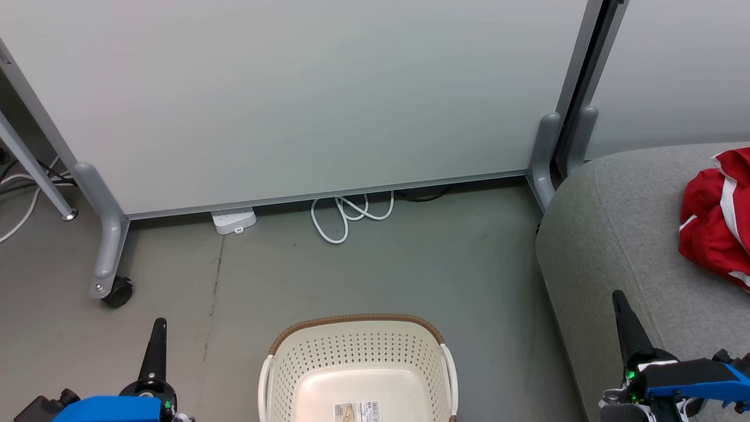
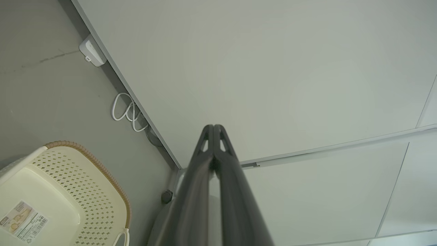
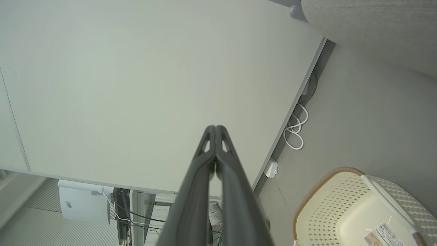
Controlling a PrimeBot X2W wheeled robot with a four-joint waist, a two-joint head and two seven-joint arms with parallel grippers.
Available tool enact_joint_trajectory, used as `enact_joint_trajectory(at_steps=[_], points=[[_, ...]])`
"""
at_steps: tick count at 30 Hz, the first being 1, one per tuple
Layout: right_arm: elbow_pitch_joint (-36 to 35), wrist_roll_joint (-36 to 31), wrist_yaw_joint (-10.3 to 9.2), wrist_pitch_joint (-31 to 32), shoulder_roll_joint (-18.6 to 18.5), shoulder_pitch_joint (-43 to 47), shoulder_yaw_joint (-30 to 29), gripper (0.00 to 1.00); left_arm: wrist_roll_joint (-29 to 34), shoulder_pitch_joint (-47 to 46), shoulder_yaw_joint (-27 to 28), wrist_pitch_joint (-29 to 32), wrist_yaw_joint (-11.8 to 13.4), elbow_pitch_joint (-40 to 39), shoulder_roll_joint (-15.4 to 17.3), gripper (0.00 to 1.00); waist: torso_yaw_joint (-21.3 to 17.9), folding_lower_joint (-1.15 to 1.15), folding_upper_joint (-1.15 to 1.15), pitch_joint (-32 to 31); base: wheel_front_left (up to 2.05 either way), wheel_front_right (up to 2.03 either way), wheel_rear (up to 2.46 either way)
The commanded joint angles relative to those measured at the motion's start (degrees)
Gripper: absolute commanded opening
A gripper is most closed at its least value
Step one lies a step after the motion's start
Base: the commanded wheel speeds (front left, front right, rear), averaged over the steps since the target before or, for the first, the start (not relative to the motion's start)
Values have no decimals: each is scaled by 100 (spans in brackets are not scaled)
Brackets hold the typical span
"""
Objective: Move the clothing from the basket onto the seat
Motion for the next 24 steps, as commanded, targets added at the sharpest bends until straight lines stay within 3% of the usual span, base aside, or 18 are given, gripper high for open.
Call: enact_joint_trajectory(at_steps=[1, 24], points=[[-5, 182, -2, 26, -2, -134, -18, 0, -144, -116, 53, 54, -30, -66, 39, 0, -4, 0, 0, 1, 0, 0, 0], [128, 1272, -2, 105, 0, -277, -38, 0, -1097, -164, 185, 300, -37, -175, 46, 0, -53, 0, 0, 9, 0, 0, 0]])
